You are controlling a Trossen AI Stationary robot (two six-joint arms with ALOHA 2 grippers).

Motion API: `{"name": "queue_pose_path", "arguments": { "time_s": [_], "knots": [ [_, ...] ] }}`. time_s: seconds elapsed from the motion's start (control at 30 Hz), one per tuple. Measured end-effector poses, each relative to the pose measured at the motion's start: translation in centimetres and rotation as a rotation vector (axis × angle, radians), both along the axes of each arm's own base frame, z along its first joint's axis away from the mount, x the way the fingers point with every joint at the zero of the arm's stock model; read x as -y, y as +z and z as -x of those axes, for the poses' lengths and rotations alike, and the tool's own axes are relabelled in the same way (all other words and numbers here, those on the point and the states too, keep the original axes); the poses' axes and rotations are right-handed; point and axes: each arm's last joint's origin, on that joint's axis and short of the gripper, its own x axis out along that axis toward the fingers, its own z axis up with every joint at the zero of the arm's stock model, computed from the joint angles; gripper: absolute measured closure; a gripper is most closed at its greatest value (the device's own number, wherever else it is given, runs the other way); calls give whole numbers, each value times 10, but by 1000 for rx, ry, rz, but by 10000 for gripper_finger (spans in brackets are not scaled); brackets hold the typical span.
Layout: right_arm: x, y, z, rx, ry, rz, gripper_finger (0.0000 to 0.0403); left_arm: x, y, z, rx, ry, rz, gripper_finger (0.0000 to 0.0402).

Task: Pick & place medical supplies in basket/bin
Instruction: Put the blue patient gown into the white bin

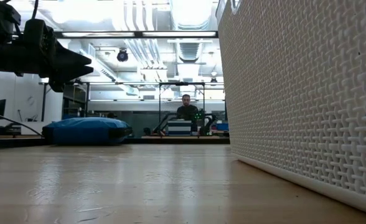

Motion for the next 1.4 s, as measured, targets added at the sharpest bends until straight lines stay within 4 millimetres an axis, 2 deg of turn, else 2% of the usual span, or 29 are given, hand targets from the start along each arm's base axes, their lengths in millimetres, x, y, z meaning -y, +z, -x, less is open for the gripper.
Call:
{"name": "queue_pose_path", "arguments": {
  "time_s": [0.23,0.67,0.87,1.07,1.4],
  "knots": [
    [-7,-3,3,-133,12,-72,359,0,0,0,0,0,0,238],
    [-14,-13,0,-385,-65,-213,359,0,0,0,0,0,0,238],
    [-19,-37,-9,-505,-30,-209,359,0,0,0,0,0,0,238],
    [-23,-70,-28,-674,-2,-202,358,0,0,0,0,0,0,238],
    [-29,-123,-46,-875,18,-190,358,0,0,0,0,0,0,238]
  ]
}}
